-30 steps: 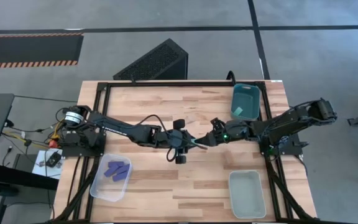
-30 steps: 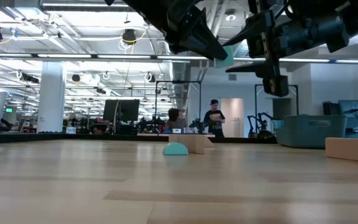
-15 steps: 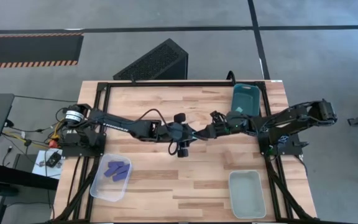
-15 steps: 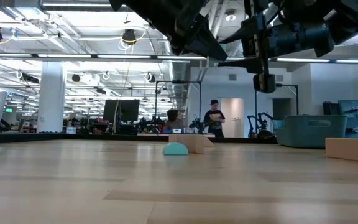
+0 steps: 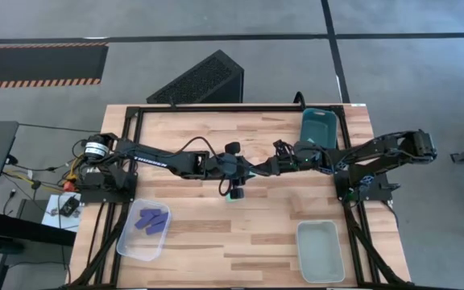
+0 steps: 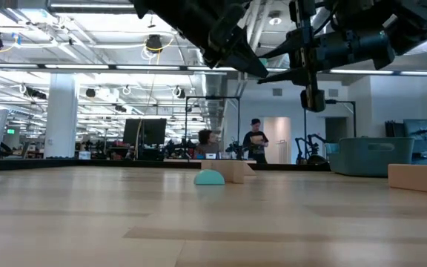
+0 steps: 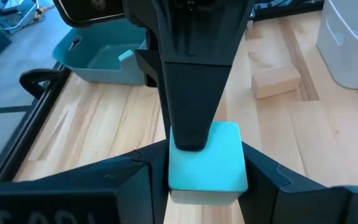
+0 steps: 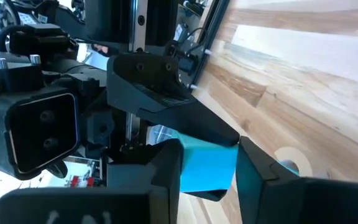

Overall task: Sort & place blocks by color
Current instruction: Put the bottom blue block into the blue bin, then put the blue block into the blue bin

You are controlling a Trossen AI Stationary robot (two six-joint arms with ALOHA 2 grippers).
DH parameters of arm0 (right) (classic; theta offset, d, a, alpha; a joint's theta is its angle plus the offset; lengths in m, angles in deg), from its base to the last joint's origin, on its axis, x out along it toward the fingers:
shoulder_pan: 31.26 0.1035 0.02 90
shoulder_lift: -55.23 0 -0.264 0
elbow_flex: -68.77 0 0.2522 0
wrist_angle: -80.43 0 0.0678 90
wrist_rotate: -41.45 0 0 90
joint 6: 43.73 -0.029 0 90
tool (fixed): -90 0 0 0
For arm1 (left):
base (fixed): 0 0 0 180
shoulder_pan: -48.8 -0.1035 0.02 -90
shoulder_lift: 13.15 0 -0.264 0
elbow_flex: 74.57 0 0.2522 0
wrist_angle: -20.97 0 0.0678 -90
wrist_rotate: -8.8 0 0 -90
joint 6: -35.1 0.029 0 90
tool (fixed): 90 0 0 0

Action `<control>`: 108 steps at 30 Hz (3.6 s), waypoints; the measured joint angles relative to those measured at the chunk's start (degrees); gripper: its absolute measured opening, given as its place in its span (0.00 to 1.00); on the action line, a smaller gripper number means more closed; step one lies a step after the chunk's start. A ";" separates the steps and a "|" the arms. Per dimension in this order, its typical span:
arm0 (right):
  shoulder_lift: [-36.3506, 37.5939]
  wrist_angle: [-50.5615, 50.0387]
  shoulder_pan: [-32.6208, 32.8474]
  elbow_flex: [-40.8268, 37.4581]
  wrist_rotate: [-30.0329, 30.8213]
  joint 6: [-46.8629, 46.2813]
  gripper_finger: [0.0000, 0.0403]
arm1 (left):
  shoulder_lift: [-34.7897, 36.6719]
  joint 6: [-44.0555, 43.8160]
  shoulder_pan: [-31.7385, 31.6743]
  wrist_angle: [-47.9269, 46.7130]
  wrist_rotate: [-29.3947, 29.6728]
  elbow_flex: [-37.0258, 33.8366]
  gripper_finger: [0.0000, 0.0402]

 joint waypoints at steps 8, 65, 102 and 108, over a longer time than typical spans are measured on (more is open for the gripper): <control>0.00 0.00 0.00 -0.01 -0.14 0.50 0.35 | 0.00 1.00 -0.35 0.10 -0.05 0.00 0.30; 24.33 -38.04 -17.77 0.03 18.82 17.34 0.34 | 1.77 -29.95 -7.85 -17.11 -3.34 0.00 0.58; 24.92 -55.31 -24.14 0.03 21.17 23.46 0.62 | 1.42 -11.44 -6.76 -7.25 -15.81 -9.24 0.58; 24.92 -49.54 -20.55 0.03 20.96 23.47 0.59 | 1.42 -10.24 -4.91 -3.05 -14.55 -12.70 0.58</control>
